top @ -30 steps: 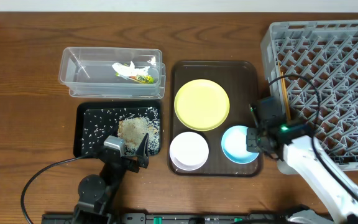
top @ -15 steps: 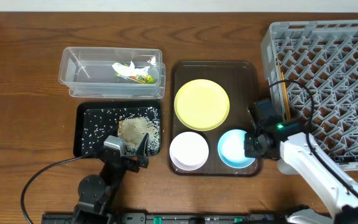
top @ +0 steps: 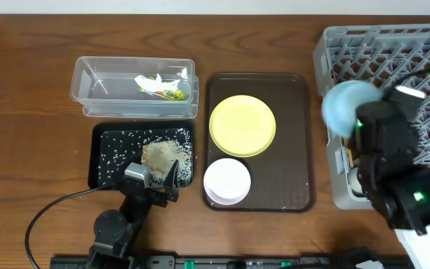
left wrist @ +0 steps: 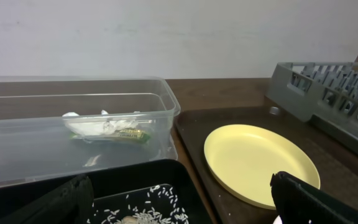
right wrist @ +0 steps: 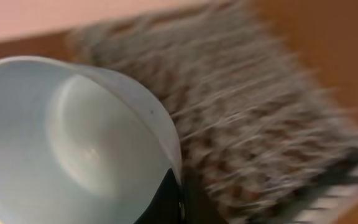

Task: Sort waste into correct bins and load items into the dishwasher rack
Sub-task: 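Carry blue bowl with right gripper and place into dish rack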

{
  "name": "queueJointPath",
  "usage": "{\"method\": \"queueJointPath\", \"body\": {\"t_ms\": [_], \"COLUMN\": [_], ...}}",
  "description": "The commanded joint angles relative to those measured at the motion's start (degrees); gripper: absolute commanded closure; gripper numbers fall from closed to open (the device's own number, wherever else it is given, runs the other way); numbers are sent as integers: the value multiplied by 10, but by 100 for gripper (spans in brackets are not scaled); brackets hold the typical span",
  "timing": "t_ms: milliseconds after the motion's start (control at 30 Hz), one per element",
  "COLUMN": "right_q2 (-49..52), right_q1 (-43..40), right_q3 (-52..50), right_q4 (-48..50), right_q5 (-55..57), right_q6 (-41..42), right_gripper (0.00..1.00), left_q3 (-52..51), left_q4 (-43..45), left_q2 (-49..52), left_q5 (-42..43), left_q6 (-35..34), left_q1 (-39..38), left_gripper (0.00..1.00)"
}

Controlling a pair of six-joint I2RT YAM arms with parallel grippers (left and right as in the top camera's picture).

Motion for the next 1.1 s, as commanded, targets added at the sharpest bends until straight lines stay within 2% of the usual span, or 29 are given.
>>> {"method": "queueJointPath", "body": {"t_ms": [0, 167, 567, 833, 1067], "right_q2": [6, 41, 230, 333, 346], "right_q1": [-9, -32, -122, -114, -56], "right_q3": [-1, -13, -16, -16, -16], "right_q4": [-2, -2, 30, 28, 16], "right_q5": [215, 286, 287, 239, 224], "right_q6": [3, 0, -22, -29, -31], "right_gripper": [99, 99, 99, 99, 99], "left_q3": [-7, -7, -7, -7, -7], "left_q4": [-4, -4, -4, -4, -4], "left_q2": [-5, -5, -5, -5, -5], "left_q5": [0, 0, 0, 0, 0], "left_q6": [8, 8, 8, 8, 8], "left_q1": [1, 1, 1, 1, 1], "left_gripper": [7, 7, 7, 7, 7]}}
